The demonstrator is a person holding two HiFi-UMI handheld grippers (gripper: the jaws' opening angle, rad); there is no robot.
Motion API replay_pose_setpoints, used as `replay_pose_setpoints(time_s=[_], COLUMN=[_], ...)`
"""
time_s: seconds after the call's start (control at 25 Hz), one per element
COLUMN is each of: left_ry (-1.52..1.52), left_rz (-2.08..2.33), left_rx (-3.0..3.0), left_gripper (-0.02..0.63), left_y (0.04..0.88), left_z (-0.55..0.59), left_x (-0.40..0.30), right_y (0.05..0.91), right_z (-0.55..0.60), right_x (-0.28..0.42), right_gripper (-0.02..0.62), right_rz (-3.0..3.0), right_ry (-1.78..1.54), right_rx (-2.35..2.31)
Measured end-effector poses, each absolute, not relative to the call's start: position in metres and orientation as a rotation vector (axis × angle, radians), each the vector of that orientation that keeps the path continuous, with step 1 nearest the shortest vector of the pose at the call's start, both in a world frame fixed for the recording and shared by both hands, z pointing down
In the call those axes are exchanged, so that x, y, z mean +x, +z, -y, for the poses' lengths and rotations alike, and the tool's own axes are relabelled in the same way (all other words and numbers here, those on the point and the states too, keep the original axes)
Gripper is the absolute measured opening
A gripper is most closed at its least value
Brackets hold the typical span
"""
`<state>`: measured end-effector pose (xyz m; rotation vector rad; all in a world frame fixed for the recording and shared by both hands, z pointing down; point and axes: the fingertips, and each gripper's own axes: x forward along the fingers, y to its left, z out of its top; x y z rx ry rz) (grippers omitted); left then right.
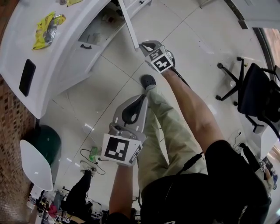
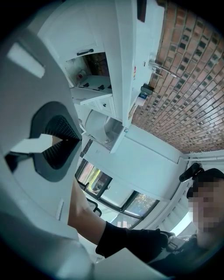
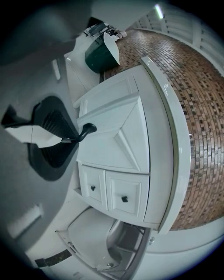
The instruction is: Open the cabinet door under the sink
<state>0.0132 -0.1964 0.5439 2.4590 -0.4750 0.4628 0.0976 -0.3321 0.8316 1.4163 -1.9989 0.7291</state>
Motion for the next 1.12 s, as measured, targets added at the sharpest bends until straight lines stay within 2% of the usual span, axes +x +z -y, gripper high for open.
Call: replay_pose_setpoints(time_s=[0.48, 1.04, 1.12], left_ry=[0.497, 0.574, 0.586], left_rz=[0.394, 0.329, 0.318], left_rx=[2.463, 2.467, 2.475], left_gripper=[0.014, 0.014, 0.014], left_y=[0.553, 0.568, 0.568], left_z=[0.19, 0.211, 0.213], left_x=[0.048, 0.083, 0.086], right_y=[0.831, 0.83, 0.831], right_z=[0.327, 0.332, 0.332], right_x=[0.177, 0.216, 0.218], right_gripper=[0.006, 0.008, 0.023], right_rz=[1.937, 2.013, 1.997], right_ry=[0.703, 0.661, 0.654], right_rx=[1.498, 1.484, 1.478])
